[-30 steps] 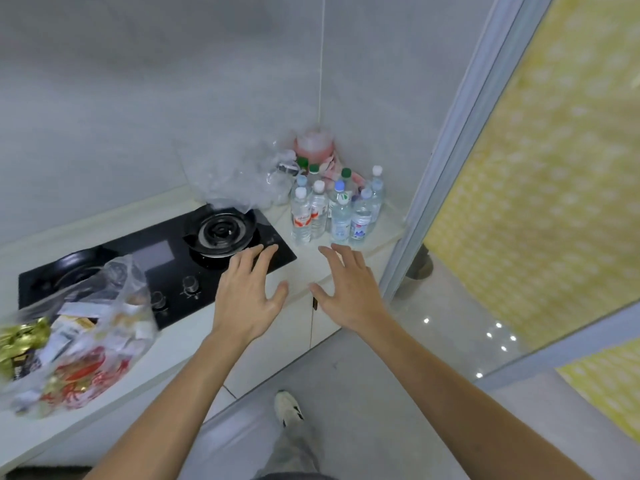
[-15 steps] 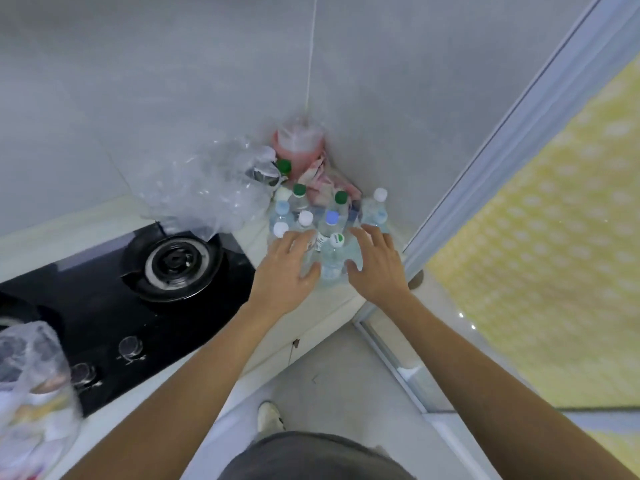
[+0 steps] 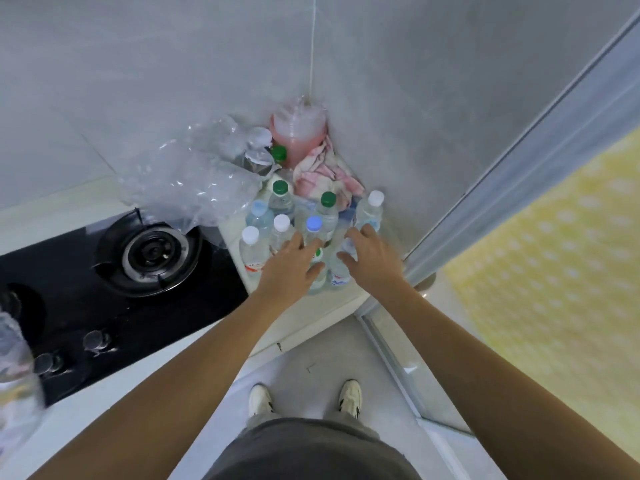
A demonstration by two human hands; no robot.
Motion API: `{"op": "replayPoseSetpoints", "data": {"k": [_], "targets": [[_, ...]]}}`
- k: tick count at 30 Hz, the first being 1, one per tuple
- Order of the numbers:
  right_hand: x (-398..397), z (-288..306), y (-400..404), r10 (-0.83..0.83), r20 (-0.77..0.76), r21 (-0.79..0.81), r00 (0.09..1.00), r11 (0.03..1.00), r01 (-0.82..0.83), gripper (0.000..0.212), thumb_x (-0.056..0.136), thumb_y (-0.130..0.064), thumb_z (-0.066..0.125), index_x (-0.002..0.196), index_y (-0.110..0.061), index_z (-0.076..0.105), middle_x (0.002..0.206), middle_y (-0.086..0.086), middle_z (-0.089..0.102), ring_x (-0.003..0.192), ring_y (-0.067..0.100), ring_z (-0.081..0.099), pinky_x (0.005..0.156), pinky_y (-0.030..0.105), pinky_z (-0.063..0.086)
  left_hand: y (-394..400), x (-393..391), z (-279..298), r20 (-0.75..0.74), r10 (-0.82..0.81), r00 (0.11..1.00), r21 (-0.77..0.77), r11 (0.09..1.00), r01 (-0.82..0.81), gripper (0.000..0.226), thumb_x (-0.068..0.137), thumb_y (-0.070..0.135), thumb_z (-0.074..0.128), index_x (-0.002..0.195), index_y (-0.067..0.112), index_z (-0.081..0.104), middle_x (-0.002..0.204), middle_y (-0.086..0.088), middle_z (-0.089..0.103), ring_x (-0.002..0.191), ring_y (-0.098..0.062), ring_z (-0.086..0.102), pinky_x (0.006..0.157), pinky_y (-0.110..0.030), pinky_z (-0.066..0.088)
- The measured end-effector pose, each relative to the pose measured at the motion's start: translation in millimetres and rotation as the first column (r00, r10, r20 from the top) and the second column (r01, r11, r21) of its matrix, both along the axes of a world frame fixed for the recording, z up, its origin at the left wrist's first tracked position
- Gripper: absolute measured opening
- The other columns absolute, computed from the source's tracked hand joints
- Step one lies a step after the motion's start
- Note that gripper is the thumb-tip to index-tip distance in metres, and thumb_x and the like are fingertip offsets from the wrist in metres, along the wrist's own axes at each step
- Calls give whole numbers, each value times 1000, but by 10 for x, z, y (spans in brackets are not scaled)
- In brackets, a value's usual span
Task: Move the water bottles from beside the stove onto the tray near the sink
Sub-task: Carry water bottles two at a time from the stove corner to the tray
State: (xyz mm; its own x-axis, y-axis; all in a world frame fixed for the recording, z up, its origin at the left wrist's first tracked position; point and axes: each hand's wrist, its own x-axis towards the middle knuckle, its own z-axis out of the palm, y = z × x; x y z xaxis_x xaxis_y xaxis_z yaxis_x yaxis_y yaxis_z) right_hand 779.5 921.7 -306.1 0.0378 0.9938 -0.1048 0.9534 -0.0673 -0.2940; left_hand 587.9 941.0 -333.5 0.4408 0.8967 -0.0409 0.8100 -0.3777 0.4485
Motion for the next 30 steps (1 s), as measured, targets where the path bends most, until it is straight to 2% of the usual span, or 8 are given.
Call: {"op": "replayPoseSetpoints", "data": {"k": [2,5,8,12,15,20,25,30], "targets": [[62,-18,60,51,1,-6,999,999,-51,39,101,-41,66,126,-12,58,124,12,57,102,35,66,82,44,53,11,22,-7,21,8,1000,-16,1000,-8,34,102,35,63,130,16,57,110,-8,59,96,-34,64,69,-36,43],[139,-27,90,142,18,-8,990,990,-142,46,101,-43,65,132,-10,57,128,11,57,106,36,66,83,43,51,-9,1,25,37,47,998,-62,997,-45,29,102,34,65,124,17,56,99,-2,56,91,-34,64,68,-38,43],[150,-24,95,238,-6,7,971,971,-238,37,101,-42,66,117,-8,60,122,8,57,104,35,65,78,40,47,-80,-136,67,31,126,992,-63,990,-124,28,102,37,64,120,19,54,97,-2,59,86,-32,61,66,-38,41],[-20,-5,100,351,-35,29,936,936,-350,34,96,-39,73,112,-10,63,118,3,57,103,32,66,72,36,43,-261,-412,159,30,236,971,-75,970,-233,32,99,43,67,120,21,57,96,-1,65,80,-29,59,70,-41,50],[-246,-1,86,451,-63,39,890,893,-449,36,94,-39,74,114,-10,65,118,1,57,102,31,66,72,33,36,-464,-623,179,57,339,939,-101,938,-332,32,97,44,70,119,23,59,89,5,62,78,-25,60,70,-41,53],[-644,-35,48,575,-115,64,810,818,-572,35,92,-35,76,116,-11,66,117,1,57,101,31,66,71,35,44,-784,-924,117,68,465,883,-108,883,-456,23,96,40,73,105,26,57,78,11,53,70,-18,54,63,-36,46],[-896,-148,-21,629,-164,138,760,777,-614,30,90,-31,78,110,-13,65,118,-2,56,104,25,62,74,41,56,-1003,-1165,26,114,517,849,-77,856,-511,20,96,36,72,110,27,60,87,8,57,70,-20,56,65,-41,54],[-844,-384,-63,522,-360,128,773,849,-513,38,83,-33,82,113,-18,63,117,-5,55,111,21,58,87,44,55,-1097,-1171,-207,247,511,823,-47,855,-517,33,91,40,78,117,29,61,102,9,46,83,-14,54,66,-38,56]]}}
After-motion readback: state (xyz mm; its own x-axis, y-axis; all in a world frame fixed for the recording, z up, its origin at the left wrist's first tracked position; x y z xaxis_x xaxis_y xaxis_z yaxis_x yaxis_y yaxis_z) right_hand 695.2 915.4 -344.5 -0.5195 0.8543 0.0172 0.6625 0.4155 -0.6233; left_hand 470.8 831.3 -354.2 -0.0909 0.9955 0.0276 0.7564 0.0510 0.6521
